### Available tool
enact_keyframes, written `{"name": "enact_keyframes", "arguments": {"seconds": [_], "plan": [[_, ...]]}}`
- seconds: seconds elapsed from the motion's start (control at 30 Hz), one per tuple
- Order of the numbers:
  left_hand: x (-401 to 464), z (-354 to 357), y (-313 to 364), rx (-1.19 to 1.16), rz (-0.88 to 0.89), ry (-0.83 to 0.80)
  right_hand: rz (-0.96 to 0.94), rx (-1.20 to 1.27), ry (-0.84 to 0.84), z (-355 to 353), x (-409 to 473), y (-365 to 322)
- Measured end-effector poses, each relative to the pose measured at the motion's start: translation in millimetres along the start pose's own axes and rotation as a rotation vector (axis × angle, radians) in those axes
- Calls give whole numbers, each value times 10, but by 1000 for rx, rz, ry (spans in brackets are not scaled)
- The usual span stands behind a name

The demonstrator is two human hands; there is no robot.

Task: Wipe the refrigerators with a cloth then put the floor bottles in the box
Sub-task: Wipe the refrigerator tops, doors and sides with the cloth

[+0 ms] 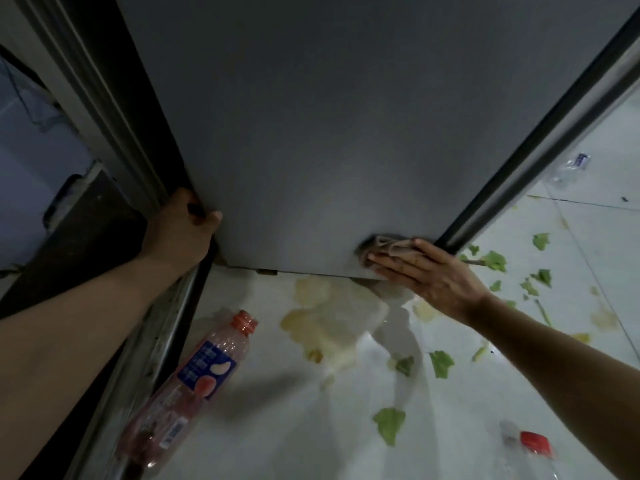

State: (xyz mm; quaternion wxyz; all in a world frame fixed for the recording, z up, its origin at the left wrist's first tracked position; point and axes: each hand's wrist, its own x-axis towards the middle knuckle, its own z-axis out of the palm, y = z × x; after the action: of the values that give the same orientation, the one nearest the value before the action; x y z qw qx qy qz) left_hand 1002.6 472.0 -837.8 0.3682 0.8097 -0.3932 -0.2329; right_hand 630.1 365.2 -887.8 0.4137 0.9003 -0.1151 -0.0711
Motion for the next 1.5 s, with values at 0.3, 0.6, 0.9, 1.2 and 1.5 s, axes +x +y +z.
{"name": "enact_keyframes", "arguments": {"seconds": [0.3, 0.6, 0.9, 1.2, 1.5], "plan": [[17, 2, -76, 2, 34, 35, 360, 5, 546, -229, -178, 685], [-68, 71, -143, -23, 122, 93, 189, 182, 292, 364, -295, -17], [-97, 118, -139, -86, 115, 128, -24, 118, 158, 345, -104, -178], [-28, 133, -186, -75, 161, 143, -12, 115, 227, 294, 399, -501], [18, 75, -220, -75, 178, 134, -23, 251, 302, -174, 1448, -842]]}}
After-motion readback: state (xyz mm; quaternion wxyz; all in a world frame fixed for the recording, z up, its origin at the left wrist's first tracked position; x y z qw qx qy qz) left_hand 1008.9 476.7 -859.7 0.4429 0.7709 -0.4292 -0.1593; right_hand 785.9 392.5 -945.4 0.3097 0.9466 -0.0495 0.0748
